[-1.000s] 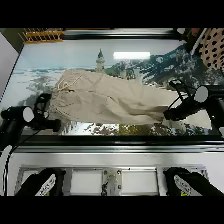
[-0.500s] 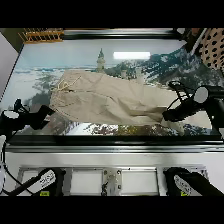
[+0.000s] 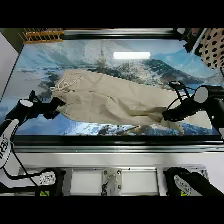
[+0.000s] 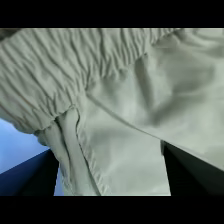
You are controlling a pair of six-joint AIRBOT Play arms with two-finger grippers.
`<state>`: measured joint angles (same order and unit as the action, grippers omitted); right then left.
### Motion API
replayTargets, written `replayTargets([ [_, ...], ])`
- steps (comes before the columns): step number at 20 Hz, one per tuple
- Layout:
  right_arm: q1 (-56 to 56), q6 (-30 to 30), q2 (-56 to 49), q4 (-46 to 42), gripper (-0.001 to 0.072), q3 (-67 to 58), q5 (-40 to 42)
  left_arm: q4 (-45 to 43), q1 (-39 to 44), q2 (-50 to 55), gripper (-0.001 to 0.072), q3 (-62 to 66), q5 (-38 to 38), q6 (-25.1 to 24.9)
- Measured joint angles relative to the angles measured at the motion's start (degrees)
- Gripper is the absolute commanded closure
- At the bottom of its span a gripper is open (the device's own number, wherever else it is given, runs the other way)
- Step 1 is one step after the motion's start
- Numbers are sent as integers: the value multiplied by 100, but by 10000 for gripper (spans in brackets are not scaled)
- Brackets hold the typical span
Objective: Fold the clothes and pants, and hang the long-sleeved shirts on hangers.
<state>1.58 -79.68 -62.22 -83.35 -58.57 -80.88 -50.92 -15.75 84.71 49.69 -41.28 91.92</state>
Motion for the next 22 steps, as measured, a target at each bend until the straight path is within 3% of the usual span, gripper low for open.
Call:
replayTargets([
  [2,0,0,0,0,705,0,0,0,111,203,684,146,-2,22],
  [9,-15,219,-160,-463,696,-645,173,-586,-15,-348,700,271,-267,7],
  [10,-15,236,-245,-595,556,-866,260,-754,-33,-546,700,219,-356,-33],
  [11,-15,267,-341,-706,195,-1106,341,-949,-48,-776,700,116,-420,-50],
  [12,-22,280,-431,-804,45,-1298,404,-1102,-61,-990,700,-20,-446,-72],
  [17,-372,79,-713,-946,68,-1622,527,-1421,-42,-1963,700,-960,-496,-92],
  [22,-1534,-470,-621,-179,68,-894,378,-1491,57,-2524,700,-1561,-369,-109],
])
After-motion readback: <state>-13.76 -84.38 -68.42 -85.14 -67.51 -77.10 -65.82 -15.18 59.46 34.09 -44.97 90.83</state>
